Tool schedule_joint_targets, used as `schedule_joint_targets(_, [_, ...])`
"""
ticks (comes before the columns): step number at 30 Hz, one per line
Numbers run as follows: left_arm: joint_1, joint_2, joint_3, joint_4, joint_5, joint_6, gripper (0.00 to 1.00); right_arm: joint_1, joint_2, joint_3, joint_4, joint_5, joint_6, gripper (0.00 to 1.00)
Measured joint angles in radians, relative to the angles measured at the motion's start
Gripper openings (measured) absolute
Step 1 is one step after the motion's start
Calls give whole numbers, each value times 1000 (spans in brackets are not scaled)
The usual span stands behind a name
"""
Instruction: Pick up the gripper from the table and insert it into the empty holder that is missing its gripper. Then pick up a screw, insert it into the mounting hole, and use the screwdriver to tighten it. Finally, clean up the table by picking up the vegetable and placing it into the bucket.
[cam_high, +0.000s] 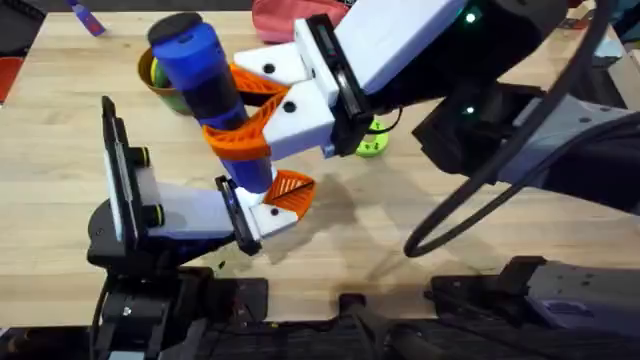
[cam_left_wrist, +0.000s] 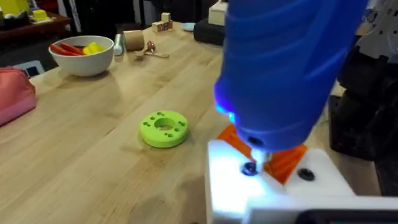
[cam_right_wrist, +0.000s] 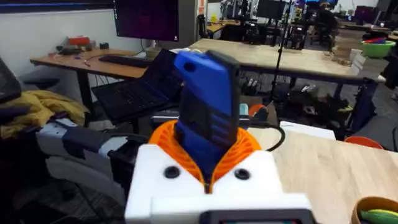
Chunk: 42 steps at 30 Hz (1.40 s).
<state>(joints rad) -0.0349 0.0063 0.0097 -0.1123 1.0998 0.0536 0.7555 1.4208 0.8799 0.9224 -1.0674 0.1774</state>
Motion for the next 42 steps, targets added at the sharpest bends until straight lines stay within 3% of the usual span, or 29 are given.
schedule_joint_targets(42, [0,0,0,0,4,0,8,0,-1,30,-32,-3,-53,22])
